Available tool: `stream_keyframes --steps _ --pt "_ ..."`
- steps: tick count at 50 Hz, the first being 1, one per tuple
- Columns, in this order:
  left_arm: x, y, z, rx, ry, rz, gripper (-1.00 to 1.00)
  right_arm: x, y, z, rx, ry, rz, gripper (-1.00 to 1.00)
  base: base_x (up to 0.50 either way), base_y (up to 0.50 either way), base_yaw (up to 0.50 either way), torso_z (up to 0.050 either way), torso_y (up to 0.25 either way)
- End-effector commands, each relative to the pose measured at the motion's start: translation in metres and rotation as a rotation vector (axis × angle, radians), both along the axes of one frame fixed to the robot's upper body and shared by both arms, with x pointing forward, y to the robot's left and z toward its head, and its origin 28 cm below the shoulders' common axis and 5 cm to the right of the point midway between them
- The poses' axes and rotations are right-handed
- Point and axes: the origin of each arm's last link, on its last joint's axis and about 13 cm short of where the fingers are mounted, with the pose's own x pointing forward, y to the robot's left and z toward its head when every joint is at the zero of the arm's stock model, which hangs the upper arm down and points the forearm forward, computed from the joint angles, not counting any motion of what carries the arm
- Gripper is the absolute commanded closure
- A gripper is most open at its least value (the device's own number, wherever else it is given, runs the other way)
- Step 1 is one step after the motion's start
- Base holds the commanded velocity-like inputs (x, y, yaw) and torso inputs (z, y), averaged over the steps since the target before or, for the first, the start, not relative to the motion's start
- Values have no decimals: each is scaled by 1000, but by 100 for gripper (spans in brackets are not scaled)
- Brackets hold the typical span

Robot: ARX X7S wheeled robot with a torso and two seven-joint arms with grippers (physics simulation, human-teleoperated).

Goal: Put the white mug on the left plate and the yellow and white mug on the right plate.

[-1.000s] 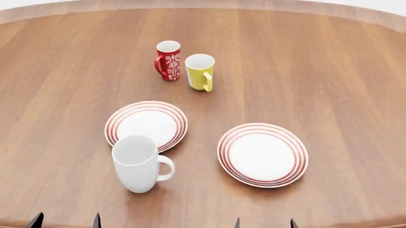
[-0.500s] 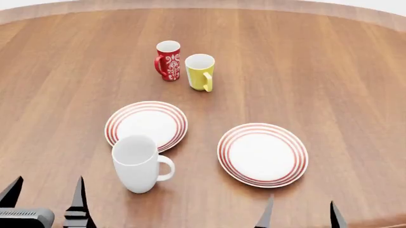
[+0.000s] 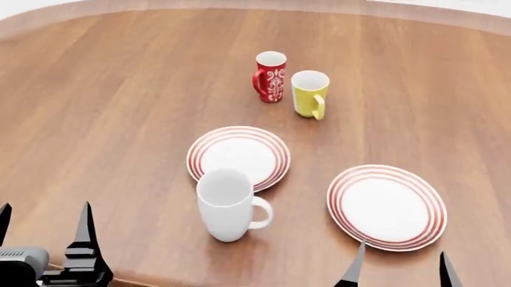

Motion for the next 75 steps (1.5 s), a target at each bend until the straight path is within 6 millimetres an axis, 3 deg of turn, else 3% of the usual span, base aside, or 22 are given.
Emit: stream_keyframes --steps 1,35,40,53,54,75 --pt "0 -1 1 -4 -7 -4 -100 1 0 1 -9 -1 9 -100 0 0 500 0 0" --pt "-2 -1 6 -11 -22 -11 -100 7 6 -2 -72 44 49 -100 5 1 500 0 0" --pt "-2 -1 6 -10 -22 -13 -100 6 8 -1 7 -14 100 -100 -7 26 0 0 0" --pt "-1 0 8 -17 -25 -12 -100 5 7 2 5 -43 103 -100 169 -471 0 0 0" --pt "-4 3 16 -24 -53 -1 -100 1 2 6 10 -82 59 -100 0 0 0 0 0" --pt "2 5 22 -36 -66 -12 -100 -5 -8 10 37 -114 3 -100 90 -251 0 0 0"
